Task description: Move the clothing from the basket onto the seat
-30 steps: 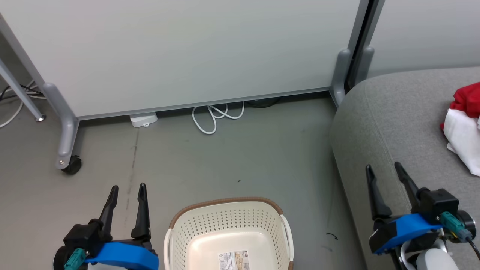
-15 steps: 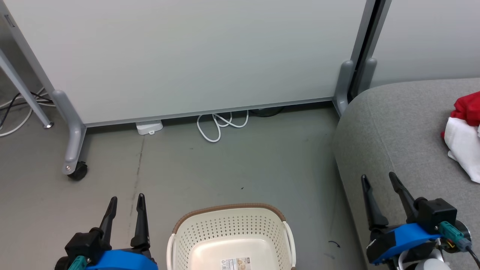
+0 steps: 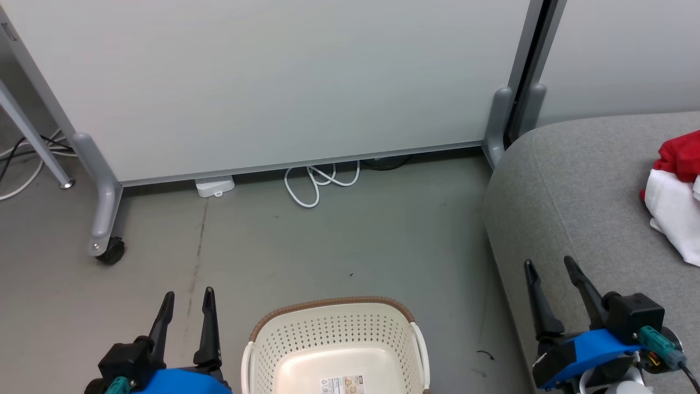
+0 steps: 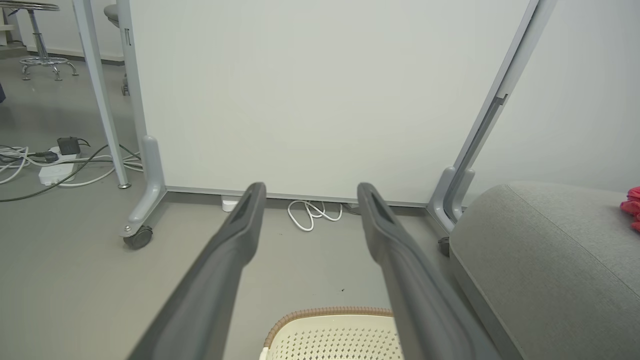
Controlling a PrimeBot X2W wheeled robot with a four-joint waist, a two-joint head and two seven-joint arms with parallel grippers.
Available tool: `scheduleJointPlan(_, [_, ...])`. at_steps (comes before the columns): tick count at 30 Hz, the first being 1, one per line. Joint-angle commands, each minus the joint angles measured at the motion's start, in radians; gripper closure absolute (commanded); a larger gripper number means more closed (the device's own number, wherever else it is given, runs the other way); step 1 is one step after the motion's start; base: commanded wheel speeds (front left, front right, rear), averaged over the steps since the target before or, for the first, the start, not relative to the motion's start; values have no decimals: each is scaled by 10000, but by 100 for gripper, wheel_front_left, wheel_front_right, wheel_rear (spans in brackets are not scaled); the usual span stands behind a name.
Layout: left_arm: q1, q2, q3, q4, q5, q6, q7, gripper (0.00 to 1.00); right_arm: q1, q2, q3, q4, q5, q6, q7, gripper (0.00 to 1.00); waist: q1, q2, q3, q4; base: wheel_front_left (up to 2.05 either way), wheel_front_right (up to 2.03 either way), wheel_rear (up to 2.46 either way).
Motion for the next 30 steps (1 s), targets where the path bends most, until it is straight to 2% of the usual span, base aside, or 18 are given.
scheduleJointPlan(1, [64, 47, 0, 15, -36, -70, -47, 0, 113, 8, 4, 21, 59, 5, -46, 0, 0, 0, 2, 2, 0, 0, 0])
scheduleJointPlan(2, [68, 48, -23, 25, -76, -70, -47, 0, 113, 8, 3, 23, 68, 5, -40, 0, 0, 0, 2, 3, 0, 0, 0])
scheduleJointPlan(3, [69, 52, -44, 26, -96, -71, -47, 100, 113, 8, 7, 26, 71, 5, -36, 100, 0, 0, 1, 4, 0, 0, 0])
scheduleJointPlan(11, [439, -155, -67, 667, -102, 6, 58, 100, 265, 48, -4, 721, 12, 0, 56, 100, 0, 0, 2, 0, 0, 0, 0])
scheduleJointPlan(30, [56, -166, 338, 252, -3385, -9, 971, 100, 87, 35, -212, 542, 3664, 1, 677, 100, 0, 0, 5, -6, 0, 0, 0])
